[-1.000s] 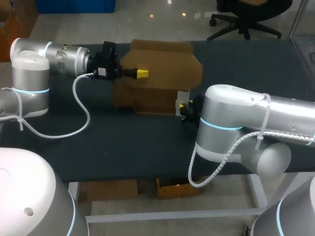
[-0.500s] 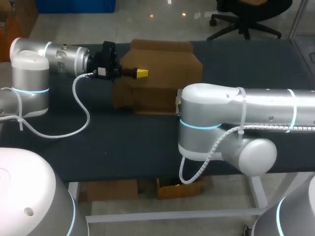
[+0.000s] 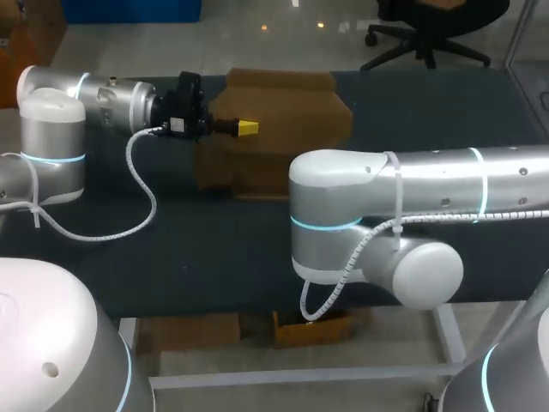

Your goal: Assemble the packaging by folding the flat box into shape, placing the metal phone stand inside, and closing the box properly

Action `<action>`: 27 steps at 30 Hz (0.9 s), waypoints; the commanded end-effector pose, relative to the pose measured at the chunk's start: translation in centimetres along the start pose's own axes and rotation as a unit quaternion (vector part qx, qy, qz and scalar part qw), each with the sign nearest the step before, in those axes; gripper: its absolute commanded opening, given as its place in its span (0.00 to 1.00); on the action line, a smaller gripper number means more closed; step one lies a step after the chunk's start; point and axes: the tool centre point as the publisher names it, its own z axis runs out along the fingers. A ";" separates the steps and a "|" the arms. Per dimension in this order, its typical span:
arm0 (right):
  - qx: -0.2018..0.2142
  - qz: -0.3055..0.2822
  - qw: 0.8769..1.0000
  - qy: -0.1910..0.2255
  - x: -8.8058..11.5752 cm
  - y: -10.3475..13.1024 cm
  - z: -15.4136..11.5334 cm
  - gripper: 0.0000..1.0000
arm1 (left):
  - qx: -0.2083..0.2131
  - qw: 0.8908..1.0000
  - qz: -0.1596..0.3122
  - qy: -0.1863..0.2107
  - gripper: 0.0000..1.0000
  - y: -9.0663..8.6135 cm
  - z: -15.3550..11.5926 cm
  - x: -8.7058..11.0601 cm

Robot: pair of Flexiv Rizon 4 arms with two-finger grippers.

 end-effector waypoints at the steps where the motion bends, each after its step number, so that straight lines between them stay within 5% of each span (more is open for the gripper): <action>1: 0.001 0.000 0.997 -0.077 0.7 0.2 0.5 0.29 | -0.001 1.000 0.000 0.002 0.00 0.4 0.2 -0.1; 10: 0.003 0.008 0.996 -0.094 0.5 0.2 0.8 0.20 | -0.001 1.000 0.000 0.002 0.00 0.4 0.2 -0.1; 27: 0.018 0.018 0.991 -0.130 0.4 -0.1 1.5 0.22 | -0.001 1.000 0.000 0.002 0.00 0.4 0.2 -0.1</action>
